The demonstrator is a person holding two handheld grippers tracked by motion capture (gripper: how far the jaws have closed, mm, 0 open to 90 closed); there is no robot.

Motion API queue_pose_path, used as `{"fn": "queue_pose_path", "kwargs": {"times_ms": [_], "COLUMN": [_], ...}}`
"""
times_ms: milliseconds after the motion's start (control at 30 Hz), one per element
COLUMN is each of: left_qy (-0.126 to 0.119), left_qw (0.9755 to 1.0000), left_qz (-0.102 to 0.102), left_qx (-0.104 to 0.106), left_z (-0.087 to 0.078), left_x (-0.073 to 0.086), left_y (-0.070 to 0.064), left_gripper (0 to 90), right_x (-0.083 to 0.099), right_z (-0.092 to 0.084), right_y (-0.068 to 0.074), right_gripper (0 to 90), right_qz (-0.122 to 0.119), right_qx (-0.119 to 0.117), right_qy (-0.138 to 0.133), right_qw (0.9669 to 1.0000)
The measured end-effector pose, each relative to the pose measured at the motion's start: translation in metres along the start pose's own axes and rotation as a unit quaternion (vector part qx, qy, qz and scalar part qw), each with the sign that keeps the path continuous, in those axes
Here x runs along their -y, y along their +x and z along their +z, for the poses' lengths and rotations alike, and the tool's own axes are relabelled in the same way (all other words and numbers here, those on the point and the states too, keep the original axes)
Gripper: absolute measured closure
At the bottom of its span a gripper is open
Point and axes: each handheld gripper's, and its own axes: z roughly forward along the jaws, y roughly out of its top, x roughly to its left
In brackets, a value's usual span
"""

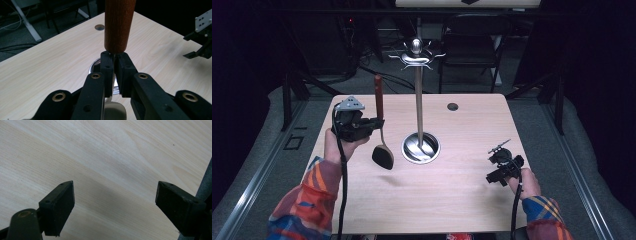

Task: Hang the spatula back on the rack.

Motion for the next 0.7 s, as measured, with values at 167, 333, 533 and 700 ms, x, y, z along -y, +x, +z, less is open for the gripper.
{"fn": "queue_pose_path", "kwargs": {"times_ms": [167, 333, 533, 700], "left_qy": [-0.007, -0.007, -0.003, -0.003], "left_qw": [0.9999, 0.9998, 0.9997, 0.9996], "left_qz": [0.007, 0.013, 0.019, 0.015], "left_qx": [0.005, 0.009, 0.014, 0.022], "left_z": [0.0, 0.0, 0.006, 0.011], "left_x": [-0.007, -0.014, -0.018, -0.02], "left_y": [-0.002, -0.005, -0.003, -0.002], "left_gripper": [84.7, 84.7, 84.7, 84.7], "right_x": [0.0, 0.001, 0.0, -0.001], "right_z": [0.001, 0.001, 0.0, -0.001], "right_y": [0.001, 0.0, 0.0, 0.002], "right_gripper": [15.2, 15.2, 15.3, 15.9], "right_qz": [-0.003, -0.001, -0.001, -0.004], "right_qx": [-0.004, -0.002, -0.014, -0.011], "right_qy": [0.004, -0.001, 0.0, 0.0], "right_qw": [1.0, 1.0, 0.9999, 0.9999]}}
